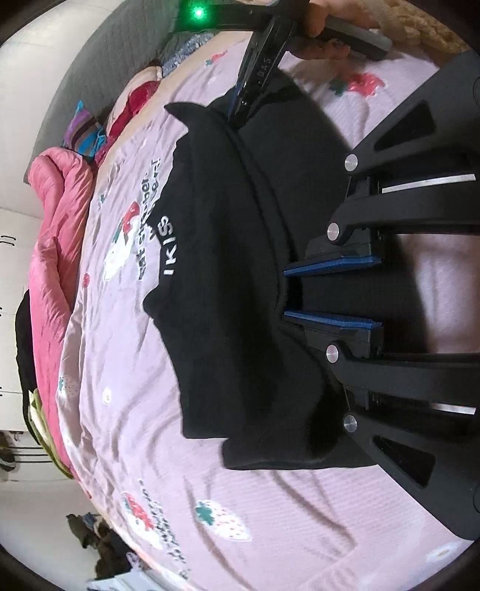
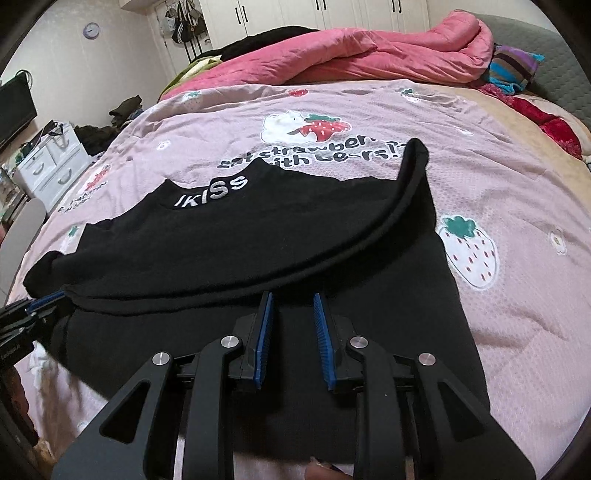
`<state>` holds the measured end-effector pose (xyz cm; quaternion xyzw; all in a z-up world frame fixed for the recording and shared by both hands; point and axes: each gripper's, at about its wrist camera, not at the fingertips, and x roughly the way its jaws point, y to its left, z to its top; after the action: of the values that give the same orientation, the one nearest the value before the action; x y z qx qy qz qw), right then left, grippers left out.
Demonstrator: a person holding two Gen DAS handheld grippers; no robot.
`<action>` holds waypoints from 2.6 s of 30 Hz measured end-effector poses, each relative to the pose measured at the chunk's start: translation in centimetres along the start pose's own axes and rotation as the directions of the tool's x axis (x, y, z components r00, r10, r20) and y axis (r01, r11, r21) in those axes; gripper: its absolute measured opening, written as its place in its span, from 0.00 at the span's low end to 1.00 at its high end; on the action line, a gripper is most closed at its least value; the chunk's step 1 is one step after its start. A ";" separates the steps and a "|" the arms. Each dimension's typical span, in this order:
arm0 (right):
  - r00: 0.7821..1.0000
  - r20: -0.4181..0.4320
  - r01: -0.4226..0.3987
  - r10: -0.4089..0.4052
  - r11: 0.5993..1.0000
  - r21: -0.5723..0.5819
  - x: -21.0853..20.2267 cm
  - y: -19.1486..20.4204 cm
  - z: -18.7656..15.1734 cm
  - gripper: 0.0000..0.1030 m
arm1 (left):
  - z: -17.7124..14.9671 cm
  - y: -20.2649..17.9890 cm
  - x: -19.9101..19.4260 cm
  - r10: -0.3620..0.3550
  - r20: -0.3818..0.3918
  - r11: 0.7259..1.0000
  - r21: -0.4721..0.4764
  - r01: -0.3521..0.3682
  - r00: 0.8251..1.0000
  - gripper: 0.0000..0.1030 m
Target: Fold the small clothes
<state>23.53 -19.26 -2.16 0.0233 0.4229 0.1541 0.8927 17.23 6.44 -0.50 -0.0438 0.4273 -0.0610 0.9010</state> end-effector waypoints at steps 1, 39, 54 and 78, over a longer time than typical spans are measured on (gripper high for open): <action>1.000 -0.002 0.000 0.000 1.000 0.001 0.3 0.0 0.3 0.22 | 0.3 0.1 0.3 0.008 0.009 1.000 0.002 -0.008 1.000 0.13; 0.996 0.034 0.077 -0.084 0.984 0.161 2.9 -7.5 6.0 0.35 | 5.0 11.0 3.0 0.127 0.039 0.956 -0.271 -0.112 0.991 0.14; 0.998 0.033 0.054 -0.061 0.983 0.173 3.1 -8.3 5.7 0.07 | 5.3 9.5 2.1 0.166 0.070 0.968 -0.202 -0.149 0.984 0.04; 0.987 0.050 0.143 -0.156 0.969 0.202 3.4 -8.8 5.5 0.08 | 5.1 9.8 3.1 0.235 0.048 0.957 -0.188 -0.222 0.971 0.04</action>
<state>32.01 -26.16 -2.67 0.0851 0.4074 0.0430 0.9082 23.85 15.83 -0.99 -0.0783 0.4014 0.0843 0.9086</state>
